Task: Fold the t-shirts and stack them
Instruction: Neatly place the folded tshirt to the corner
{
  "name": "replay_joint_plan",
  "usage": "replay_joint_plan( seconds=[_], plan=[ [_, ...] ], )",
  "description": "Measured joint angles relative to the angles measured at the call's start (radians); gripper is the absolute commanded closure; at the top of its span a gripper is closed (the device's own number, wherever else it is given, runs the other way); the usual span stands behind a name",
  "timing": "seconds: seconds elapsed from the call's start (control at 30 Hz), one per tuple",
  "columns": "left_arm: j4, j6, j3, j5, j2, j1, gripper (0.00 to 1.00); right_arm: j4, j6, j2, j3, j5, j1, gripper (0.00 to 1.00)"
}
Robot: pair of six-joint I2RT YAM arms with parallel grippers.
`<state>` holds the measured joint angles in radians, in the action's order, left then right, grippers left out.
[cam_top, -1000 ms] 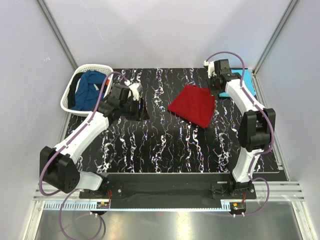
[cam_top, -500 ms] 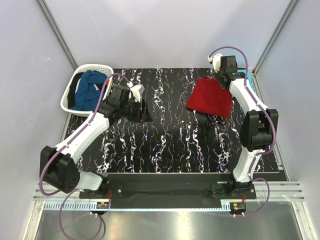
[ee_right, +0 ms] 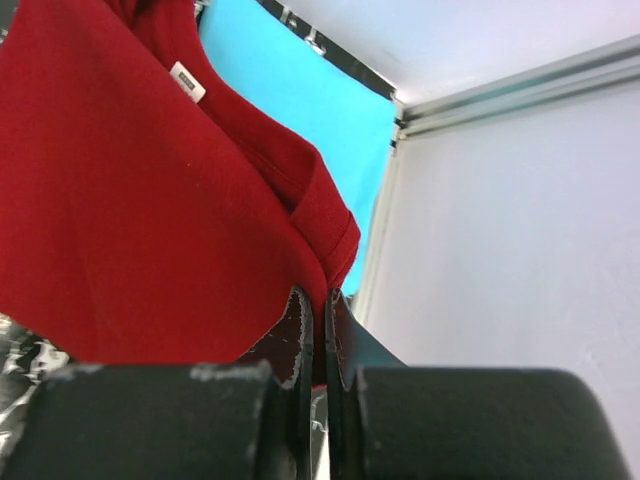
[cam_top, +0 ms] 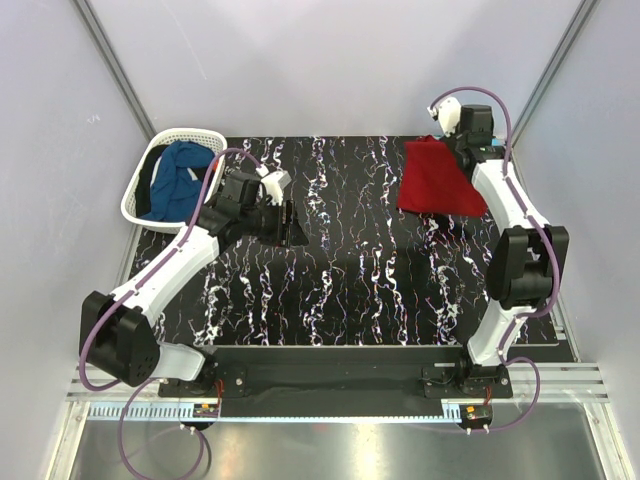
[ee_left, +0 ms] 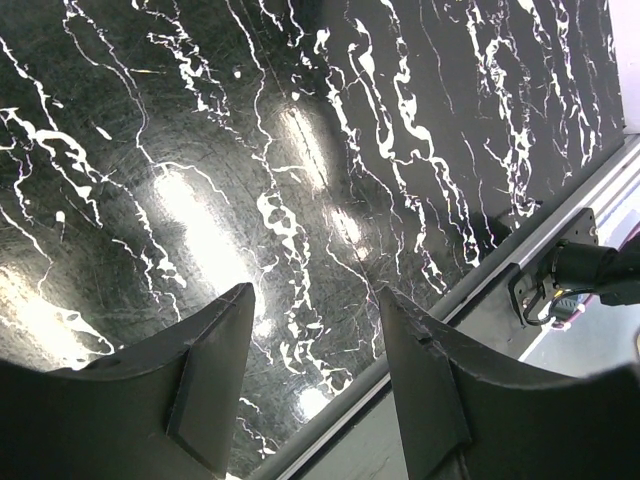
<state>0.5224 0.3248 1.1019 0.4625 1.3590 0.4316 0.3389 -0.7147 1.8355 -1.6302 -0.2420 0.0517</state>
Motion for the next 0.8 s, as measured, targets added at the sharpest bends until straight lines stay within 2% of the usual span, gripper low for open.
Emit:
replay_joint_plan(
  seconds=[0.53,0.8],
  plan=[
    [-0.010,0.015,-0.005,0.037,0.000,-0.001,0.42,-0.058,-0.091,0.004,-0.038,0.051,-0.080,1.00],
    [-0.019,0.016,-0.005,0.051,0.000,-0.003,0.42,-0.094,-0.127,0.055,-0.064,0.069,-0.098,1.00]
  ],
)
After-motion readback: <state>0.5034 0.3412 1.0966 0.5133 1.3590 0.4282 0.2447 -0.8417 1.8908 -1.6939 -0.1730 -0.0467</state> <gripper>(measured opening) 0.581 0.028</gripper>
